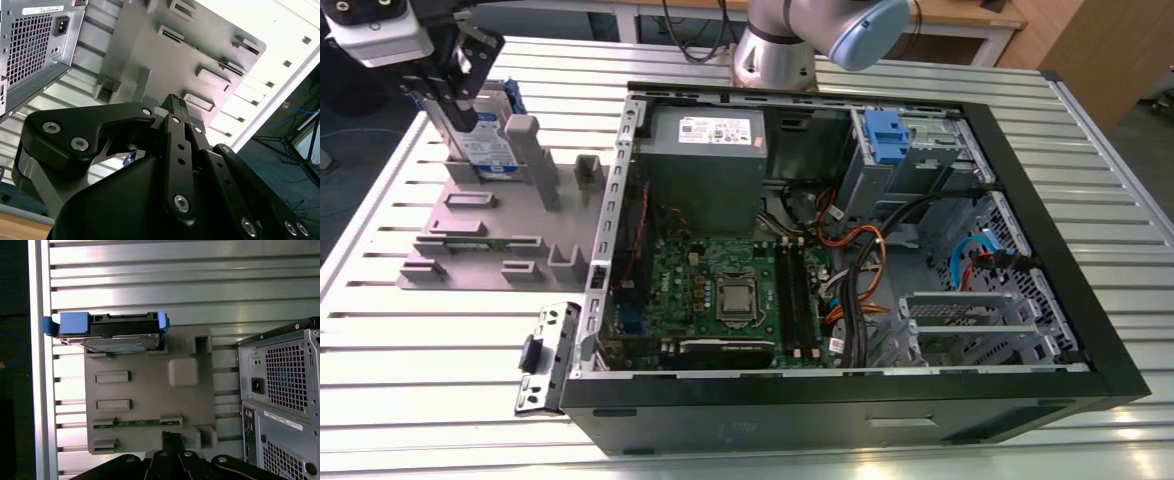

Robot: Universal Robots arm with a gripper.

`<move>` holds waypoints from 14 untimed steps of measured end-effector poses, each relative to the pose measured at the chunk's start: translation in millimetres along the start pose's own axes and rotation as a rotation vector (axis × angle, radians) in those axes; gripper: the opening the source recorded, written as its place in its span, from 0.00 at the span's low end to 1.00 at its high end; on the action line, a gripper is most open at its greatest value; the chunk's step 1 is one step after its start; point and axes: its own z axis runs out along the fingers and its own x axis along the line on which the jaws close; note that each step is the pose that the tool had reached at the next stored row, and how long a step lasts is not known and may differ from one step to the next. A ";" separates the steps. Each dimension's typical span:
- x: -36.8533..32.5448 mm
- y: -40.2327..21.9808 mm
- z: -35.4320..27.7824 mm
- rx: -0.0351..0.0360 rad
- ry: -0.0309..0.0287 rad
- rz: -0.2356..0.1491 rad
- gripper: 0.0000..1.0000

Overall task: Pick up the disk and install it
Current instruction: 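Reach for the disk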

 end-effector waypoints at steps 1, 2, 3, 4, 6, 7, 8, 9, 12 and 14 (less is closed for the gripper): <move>0.5 0.0 0.0 0.0000 0.0000 0.000 0.10; 0.9 -0.1 0.0 -0.0001 -0.0001 0.000 0.10; 1.4 -0.1 -0.1 0.0000 0.0000 0.000 0.10; 1.8 -0.1 -0.1 0.0000 0.0001 0.000 0.10; 2.6 -0.2 -0.1 0.0000 0.0000 0.000 0.10; 3.0 -0.2 -0.1 0.0000 0.0000 0.000 0.10; 3.4 -0.3 -0.1 0.0000 -0.0001 0.000 0.10; 3.8 -0.3 -0.1 0.0000 0.0000 0.000 0.10; 5.0 -0.4 -0.1 0.0000 0.0000 0.000 0.10; 5.9 -0.4 -0.2 0.0000 0.0000 0.000 0.10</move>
